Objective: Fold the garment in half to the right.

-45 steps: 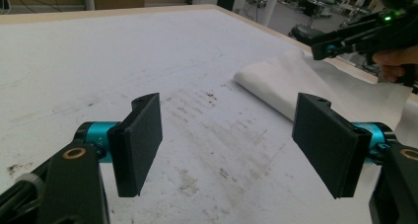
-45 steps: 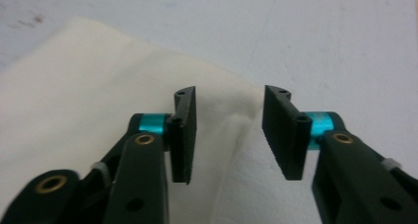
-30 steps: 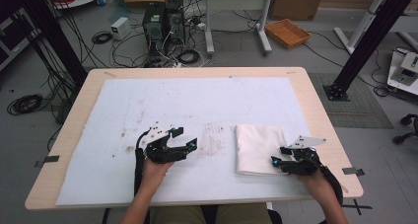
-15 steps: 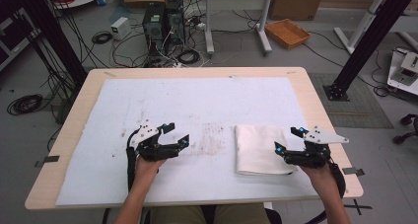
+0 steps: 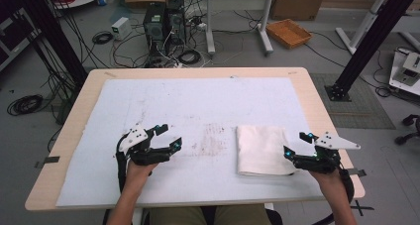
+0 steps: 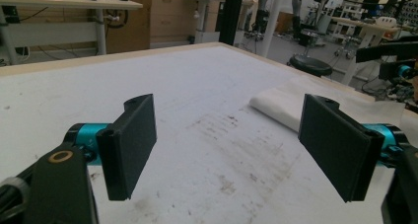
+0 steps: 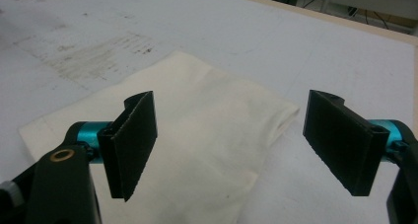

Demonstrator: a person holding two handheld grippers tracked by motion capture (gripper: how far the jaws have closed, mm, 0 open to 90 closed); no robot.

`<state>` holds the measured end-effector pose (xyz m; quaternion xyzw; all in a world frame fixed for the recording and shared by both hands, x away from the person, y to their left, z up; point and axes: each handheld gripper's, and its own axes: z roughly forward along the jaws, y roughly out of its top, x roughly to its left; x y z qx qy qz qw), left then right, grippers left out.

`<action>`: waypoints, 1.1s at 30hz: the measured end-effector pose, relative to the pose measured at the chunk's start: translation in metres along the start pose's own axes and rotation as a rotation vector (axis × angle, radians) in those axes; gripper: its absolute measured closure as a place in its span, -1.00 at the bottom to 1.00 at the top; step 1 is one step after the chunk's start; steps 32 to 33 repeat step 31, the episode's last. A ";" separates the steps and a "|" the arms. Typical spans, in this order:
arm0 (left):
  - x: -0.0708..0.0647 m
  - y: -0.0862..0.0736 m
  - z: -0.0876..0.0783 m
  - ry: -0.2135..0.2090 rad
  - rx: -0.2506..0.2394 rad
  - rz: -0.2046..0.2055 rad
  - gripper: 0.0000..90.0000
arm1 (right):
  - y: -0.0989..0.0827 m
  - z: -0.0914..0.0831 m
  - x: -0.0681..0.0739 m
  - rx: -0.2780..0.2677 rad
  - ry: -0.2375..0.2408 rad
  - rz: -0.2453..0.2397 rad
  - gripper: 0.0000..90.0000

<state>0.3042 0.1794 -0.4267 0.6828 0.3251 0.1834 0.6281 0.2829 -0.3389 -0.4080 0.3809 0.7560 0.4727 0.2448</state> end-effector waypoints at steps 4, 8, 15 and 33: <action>0.001 -0.003 -0.004 0.008 0.009 0.000 -0.50 | 0.000 -0.001 0.000 0.000 -0.002 0.001 -0.55; 0.001 -0.003 -0.005 0.014 -0.001 0.001 -0.50 | -0.002 0.000 0.001 0.010 -0.002 0.004 -0.55; 0.003 -0.004 -0.006 0.025 -0.002 -0.003 -0.50 | -0.003 -0.004 0.000 0.004 -0.004 0.010 -0.55; 0.003 -0.005 -0.004 0.023 0.003 -0.004 -0.50 | -0.005 -0.003 -0.002 0.007 -0.006 0.009 -0.55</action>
